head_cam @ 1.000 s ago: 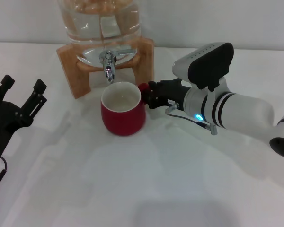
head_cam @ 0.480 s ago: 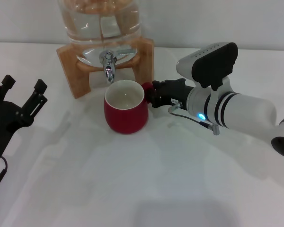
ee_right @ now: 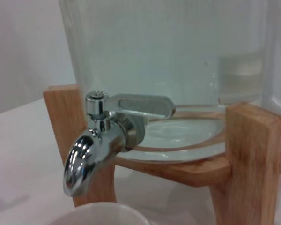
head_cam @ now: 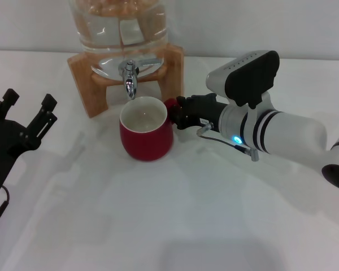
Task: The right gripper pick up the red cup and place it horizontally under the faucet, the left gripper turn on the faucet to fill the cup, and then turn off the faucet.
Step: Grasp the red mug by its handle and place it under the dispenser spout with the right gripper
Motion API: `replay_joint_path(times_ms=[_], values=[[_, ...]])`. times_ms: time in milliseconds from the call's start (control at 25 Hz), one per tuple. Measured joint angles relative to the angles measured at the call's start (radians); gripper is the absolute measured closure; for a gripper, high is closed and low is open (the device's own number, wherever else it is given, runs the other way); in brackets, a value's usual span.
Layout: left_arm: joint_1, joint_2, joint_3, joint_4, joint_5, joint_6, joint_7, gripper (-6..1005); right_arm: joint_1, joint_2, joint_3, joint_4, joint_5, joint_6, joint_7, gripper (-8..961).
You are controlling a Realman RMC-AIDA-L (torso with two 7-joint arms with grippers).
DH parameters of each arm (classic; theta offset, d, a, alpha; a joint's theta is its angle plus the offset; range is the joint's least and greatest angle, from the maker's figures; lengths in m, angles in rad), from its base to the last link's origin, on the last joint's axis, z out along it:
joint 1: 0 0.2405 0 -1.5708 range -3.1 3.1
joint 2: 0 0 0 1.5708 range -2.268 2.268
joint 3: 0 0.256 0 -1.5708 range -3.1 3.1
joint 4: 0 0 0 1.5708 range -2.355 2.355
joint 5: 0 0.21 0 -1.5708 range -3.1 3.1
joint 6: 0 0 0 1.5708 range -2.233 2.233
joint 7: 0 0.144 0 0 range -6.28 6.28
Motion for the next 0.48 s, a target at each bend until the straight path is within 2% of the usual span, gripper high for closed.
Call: replay_joint_path(times_ms=[480], values=[[-0.005,0.001,0.000,0.000,0.001,0.006,0.000,108,-0.001,0.000,0.001,-0.005,-0.001,-0.002,-0.001,655]])
